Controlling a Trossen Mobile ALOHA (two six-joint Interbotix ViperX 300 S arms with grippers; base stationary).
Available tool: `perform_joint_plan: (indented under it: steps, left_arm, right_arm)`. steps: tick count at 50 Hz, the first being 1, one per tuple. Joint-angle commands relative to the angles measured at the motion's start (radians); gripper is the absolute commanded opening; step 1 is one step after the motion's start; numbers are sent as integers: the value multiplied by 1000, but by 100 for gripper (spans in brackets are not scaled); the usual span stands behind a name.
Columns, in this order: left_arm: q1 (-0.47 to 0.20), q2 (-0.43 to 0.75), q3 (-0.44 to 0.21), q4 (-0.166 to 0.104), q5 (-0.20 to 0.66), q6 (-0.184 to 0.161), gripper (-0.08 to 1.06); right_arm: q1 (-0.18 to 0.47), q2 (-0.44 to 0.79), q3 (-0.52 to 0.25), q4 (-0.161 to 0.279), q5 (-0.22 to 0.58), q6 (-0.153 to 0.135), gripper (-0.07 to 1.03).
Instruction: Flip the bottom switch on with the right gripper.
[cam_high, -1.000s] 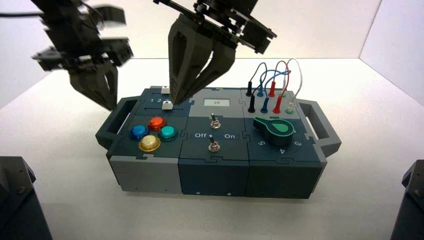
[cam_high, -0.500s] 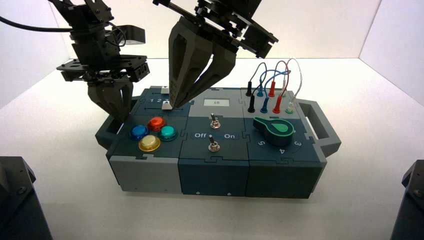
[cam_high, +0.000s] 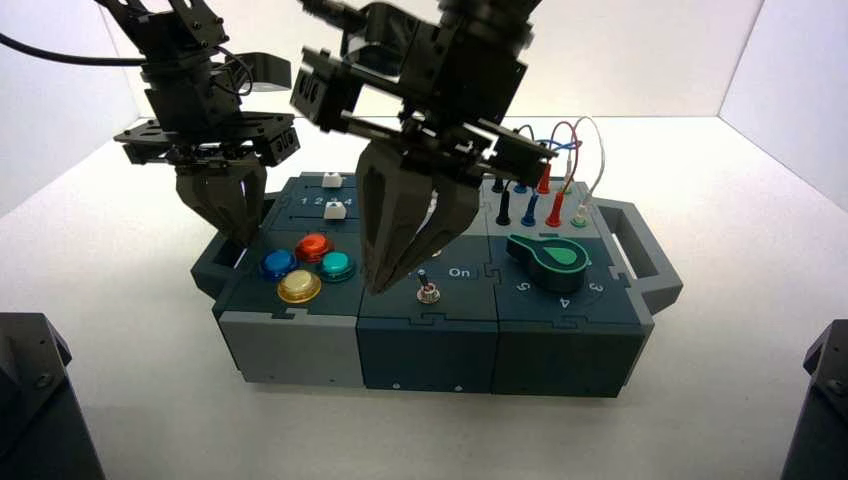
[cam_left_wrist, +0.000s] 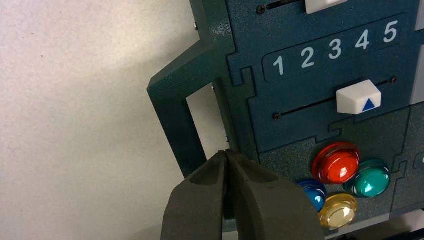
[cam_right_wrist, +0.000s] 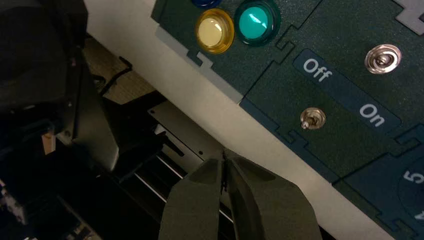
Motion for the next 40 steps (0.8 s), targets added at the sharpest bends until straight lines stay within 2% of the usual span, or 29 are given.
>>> perform_joint_plan:
  steps: [1, 20, 32, 40]
  left_arm:
    - [-3, -8, -21, 2, -3, 0, -3]
    - [-5, -5, -18, 8, -5, 0, -3]
    - [-3, 6, -18, 8, -5, 0, -3]
    - [-3, 14, -18, 6, -5, 0, -3]
  right_arm:
    - [2, 9, -43, 6, -11, 3, -2]
    - [-46, 57, -43, 2, -54, 5, -2]
    - [-91, 54, -26, -6, -54, 5, -2]
    - [-95, 57, -14, -8, -52, 5, -2]
